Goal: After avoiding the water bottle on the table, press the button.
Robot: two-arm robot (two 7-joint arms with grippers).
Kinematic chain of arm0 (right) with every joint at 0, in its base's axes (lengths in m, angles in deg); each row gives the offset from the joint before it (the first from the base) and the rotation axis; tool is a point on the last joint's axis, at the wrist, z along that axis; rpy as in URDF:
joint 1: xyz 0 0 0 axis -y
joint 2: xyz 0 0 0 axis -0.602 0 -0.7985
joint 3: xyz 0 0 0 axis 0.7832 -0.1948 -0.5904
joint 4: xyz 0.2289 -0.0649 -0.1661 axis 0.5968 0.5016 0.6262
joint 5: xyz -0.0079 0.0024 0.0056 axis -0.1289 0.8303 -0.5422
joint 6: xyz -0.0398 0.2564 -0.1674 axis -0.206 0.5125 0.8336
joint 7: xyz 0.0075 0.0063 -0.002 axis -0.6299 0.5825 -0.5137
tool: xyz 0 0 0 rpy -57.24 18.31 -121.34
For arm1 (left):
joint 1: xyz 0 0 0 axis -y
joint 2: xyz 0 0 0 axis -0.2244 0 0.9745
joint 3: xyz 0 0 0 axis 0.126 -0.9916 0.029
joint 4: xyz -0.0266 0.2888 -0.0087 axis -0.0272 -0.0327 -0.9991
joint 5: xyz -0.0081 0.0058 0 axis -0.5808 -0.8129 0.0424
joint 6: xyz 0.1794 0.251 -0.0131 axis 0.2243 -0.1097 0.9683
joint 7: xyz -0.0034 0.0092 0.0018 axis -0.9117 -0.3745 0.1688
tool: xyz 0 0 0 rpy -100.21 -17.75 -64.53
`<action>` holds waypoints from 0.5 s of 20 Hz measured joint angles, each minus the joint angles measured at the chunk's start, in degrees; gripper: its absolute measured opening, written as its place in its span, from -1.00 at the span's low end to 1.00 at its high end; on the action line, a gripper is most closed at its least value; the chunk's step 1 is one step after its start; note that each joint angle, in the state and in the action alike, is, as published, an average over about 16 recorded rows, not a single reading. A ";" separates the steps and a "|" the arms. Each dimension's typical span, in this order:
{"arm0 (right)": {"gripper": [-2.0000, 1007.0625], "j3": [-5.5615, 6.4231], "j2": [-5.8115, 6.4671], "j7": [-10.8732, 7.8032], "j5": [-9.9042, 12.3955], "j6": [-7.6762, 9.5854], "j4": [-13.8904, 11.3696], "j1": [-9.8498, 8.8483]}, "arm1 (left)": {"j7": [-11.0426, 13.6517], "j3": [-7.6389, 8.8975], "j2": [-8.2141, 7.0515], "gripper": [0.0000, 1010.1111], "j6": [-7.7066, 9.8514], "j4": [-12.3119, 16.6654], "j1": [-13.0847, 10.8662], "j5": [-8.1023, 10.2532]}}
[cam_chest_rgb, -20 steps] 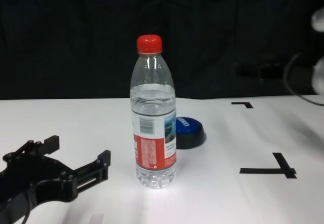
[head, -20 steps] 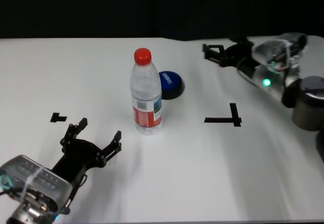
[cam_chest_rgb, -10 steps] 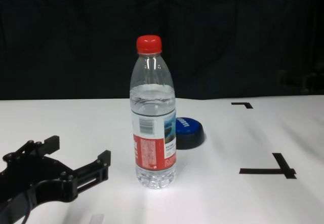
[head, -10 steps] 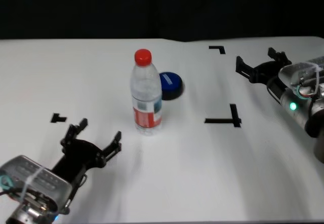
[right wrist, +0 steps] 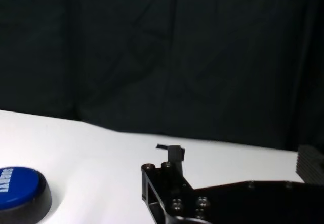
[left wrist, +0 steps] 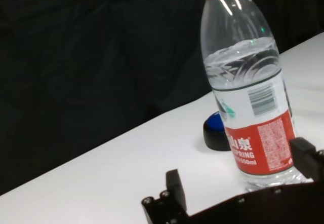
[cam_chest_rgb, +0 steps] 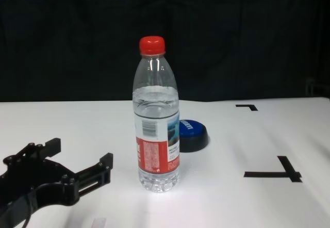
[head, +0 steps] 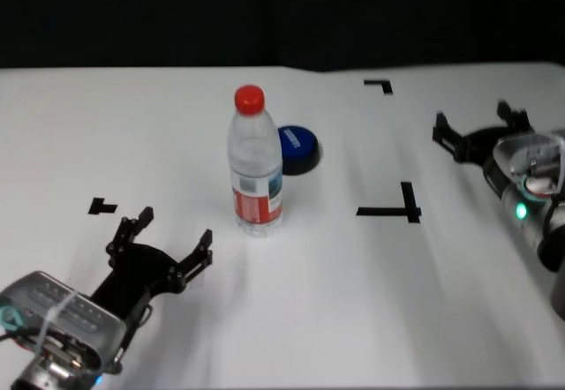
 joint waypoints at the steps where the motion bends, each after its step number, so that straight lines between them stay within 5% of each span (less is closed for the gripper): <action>1: 0.99 0.22 -0.40 0.31 -0.06 0.45 -0.26 -0.50 | 0.00 0.00 0.00 0.99 0.00 0.00 0.00 0.00; 10: 0.99 1.50 -3.75 0.07 0.68 3.22 0.70 -2.90 | 0.00 0.00 0.00 0.99 0.00 0.00 0.00 0.00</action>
